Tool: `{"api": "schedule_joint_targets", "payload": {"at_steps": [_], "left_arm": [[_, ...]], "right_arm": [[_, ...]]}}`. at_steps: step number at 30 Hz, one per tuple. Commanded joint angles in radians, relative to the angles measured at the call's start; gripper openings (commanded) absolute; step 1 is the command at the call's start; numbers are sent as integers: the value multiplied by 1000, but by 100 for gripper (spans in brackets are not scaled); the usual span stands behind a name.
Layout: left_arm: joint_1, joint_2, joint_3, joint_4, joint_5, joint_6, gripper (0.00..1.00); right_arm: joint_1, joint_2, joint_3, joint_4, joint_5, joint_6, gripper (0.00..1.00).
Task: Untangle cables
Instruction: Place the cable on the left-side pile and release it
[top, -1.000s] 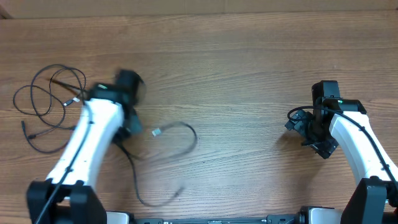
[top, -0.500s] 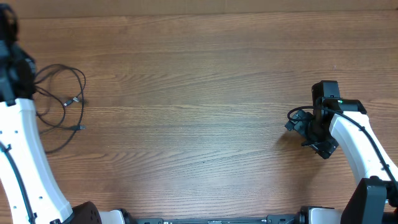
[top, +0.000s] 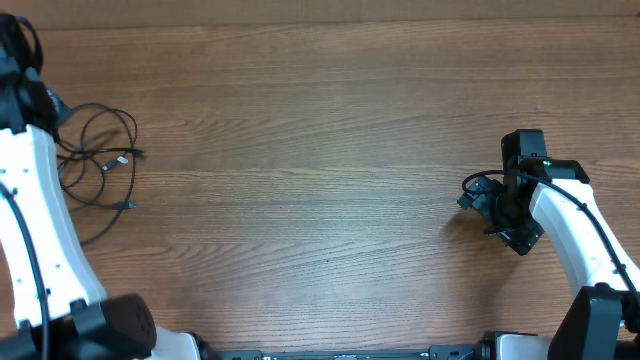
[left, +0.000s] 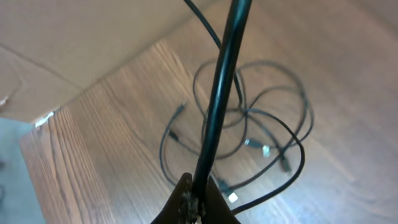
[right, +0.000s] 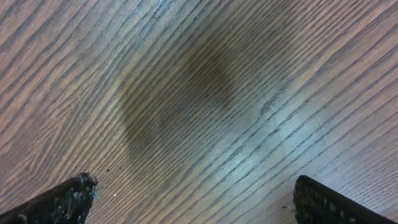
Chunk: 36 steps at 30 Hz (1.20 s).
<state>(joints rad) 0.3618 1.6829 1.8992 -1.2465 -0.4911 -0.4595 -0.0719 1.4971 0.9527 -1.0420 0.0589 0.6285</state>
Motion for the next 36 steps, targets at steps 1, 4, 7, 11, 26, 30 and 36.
{"api": "schedule_joint_targets", "payload": {"at_steps": [1,4,7,11,26,30,36], "left_arm": [[-1,34,-8,-7,9,19,4],[-1,56,-8,-6,9,18,4],[-1,60,-8,-5,9,18,4],[-1,60,-8,-2,-14,18,5],[-1,60,-8,-3,-7,18,81],[-1,60,-8,-6,-6,18,81],[-1,60,-8,-14,42,19,86]], "right_arm": [[-4,-4,2,0,2,-1,100],[-4,-4,2,-3,3,-1,100],[-4,-4,2,-5,2,-1,100],[-4,-4,2,-4,3,-1,100],[-4,-4,2,-4,2,-1,100],[-4,-4,2,-4,2,-1,100],[-4,-4,2,-4,2,-1,100]]}}
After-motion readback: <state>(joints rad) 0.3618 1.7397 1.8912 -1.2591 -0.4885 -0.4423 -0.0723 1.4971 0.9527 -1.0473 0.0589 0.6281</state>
